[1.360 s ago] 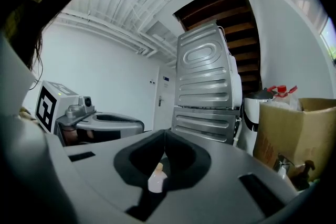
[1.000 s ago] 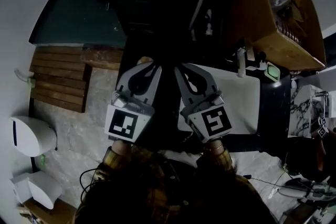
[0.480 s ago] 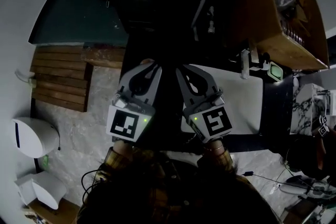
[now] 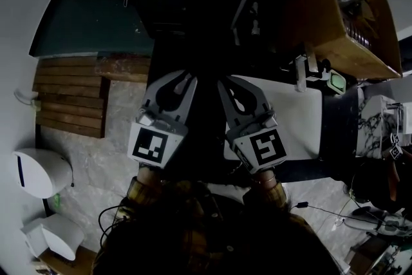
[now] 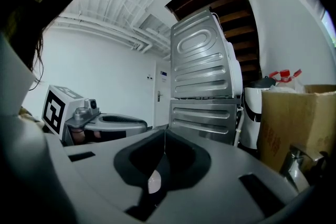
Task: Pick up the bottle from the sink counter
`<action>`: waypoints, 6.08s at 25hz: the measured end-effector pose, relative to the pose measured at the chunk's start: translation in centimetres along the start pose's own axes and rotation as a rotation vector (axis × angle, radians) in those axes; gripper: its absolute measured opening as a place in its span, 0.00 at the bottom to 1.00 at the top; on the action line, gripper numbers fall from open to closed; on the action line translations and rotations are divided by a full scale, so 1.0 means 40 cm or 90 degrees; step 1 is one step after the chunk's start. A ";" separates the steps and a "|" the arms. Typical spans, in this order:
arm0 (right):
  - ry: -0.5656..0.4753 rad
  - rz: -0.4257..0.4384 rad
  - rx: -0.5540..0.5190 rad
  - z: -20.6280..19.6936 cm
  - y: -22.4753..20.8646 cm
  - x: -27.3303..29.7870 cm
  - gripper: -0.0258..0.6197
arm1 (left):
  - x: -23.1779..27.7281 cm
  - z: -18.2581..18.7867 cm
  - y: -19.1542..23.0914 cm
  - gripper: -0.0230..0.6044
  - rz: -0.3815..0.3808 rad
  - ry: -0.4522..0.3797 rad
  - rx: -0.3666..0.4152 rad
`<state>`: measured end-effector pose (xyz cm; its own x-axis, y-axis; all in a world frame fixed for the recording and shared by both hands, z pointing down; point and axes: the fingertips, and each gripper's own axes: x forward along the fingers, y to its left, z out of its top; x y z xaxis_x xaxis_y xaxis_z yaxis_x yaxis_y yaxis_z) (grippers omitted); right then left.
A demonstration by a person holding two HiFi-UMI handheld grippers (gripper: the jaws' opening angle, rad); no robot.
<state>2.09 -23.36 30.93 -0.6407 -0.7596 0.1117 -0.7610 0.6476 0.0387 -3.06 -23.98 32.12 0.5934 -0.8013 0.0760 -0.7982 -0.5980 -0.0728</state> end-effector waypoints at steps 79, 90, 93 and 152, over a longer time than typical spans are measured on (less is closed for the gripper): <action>0.110 0.018 0.041 -0.189 -0.018 0.082 0.07 | 0.140 -0.352 0.083 0.23 0.004 0.107 0.106; 0.093 0.011 0.029 -0.160 -0.020 0.067 0.07 | 0.132 -0.352 0.093 0.22 -0.007 0.110 0.099; 0.086 0.010 0.023 -0.147 -0.021 0.061 0.07 | 0.128 -0.318 0.091 0.22 -0.015 0.092 0.107; -0.084 0.005 -0.061 0.143 0.075 -0.187 0.07 | -0.118 0.140 -0.207 0.22 -0.163 -0.044 0.054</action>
<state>4.03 -16.08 24.52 -0.6594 -0.7516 -0.0181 -0.7465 0.6518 0.1337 1.33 -15.37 26.79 0.7825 -0.6217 0.0351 -0.6117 -0.7780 -0.1432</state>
